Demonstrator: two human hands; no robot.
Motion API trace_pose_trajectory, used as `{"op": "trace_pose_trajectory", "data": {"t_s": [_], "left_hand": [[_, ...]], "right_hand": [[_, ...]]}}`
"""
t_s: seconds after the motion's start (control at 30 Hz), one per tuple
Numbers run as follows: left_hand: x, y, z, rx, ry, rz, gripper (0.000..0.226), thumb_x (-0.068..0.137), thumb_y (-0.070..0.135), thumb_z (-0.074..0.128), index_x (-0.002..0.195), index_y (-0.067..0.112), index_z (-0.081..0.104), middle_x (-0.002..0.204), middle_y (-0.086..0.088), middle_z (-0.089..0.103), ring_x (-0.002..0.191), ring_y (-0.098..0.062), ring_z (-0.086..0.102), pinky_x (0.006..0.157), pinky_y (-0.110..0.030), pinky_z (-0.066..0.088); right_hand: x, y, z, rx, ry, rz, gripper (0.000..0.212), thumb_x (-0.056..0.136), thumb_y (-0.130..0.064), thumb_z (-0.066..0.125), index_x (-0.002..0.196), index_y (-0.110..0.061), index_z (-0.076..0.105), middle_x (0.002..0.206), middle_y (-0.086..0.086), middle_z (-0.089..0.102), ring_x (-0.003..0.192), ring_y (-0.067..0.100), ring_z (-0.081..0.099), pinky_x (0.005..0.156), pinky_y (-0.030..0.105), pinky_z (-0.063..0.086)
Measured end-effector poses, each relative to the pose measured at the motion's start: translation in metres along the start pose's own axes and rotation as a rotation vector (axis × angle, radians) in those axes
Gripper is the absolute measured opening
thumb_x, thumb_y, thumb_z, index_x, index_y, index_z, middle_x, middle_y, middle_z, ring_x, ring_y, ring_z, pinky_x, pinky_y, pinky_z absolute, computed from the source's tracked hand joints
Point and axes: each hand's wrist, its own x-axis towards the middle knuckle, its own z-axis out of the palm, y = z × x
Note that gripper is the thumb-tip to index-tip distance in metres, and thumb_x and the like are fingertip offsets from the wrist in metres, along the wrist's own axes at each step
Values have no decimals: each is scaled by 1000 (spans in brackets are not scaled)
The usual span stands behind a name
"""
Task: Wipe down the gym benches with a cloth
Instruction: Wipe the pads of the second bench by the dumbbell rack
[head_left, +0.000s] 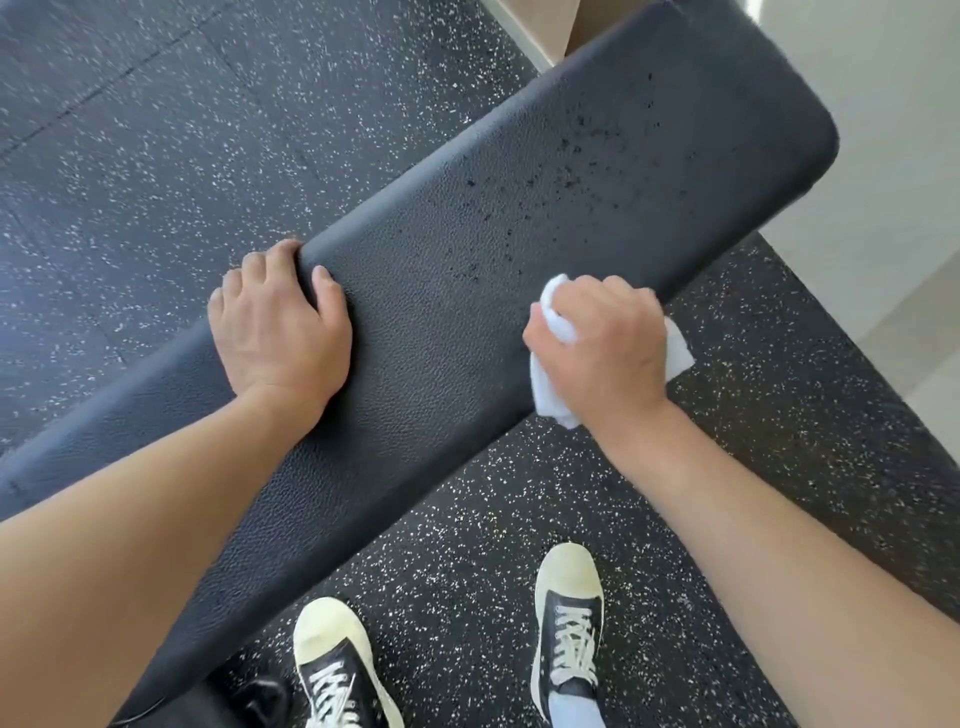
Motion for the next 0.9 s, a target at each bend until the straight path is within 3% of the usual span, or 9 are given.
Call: {"op": "trace_pose_trajectory", "data": {"t_s": [0.1,0.2,0.33,0.4,0.5,0.57,0.77,0.9], "left_hand": [[0,1,0,-2,5,5,53,102,44,32,143,16,52,134,-15,60,125,-39,50,111,-52,34],[0,2,0,6,12,10,52,102,42,34,143,14,52,135,-17,59,124,-40,50,110,-52,34],[0,2,1,14,12,14,51,103,40,35,142,13,52,134,-17,59,123,-40,50,108,-51,33],[0,2,1,13,10,13,51,102,41,34,142,13,52,132,-16,60,122,-40,51,109,-51,34],[0,1,1,12,6,12,51,101,43,33,139,14,53,128,-15,60,118,-40,51,108,-52,35],[0,0,1,2,5,13,50,101,42,34,139,14,53,127,-14,60,117,-39,52,109,-53,35],[-1,-1,3,-1,11,9,48,101,41,38,139,15,53,127,-10,61,115,-36,53,107,-51,37],[1,-2,5,-5,4,-2,50,100,42,36,139,15,54,127,-9,61,115,-35,53,108,-50,36]], "right_hand": [[-30,-74,16,118,-9,-208,24,76,-23,75,62,-17,56,60,2,45,56,27,47,56,38,30],[-58,-126,28,264,-77,-413,20,83,-21,71,66,-16,60,63,2,49,60,26,44,58,38,30],[-53,-113,29,277,-131,-591,21,92,-23,64,72,-16,66,65,0,51,62,24,45,60,37,32],[-35,-75,26,232,-79,-544,26,93,-23,65,69,-16,61,64,1,49,61,25,44,59,38,33],[3,-1,15,126,-38,-331,33,94,-29,67,67,-14,56,69,2,47,66,25,40,59,39,33],[15,23,9,76,-57,-231,34,97,-33,63,69,-15,54,74,0,44,73,21,35,62,37,26],[0,-26,32,129,-49,-329,35,93,-26,61,68,-20,38,72,-2,32,68,21,26,63,36,20],[55,-66,55,175,-17,-313,38,84,-23,65,72,-26,29,74,-4,26,67,22,27,63,36,18]]}}
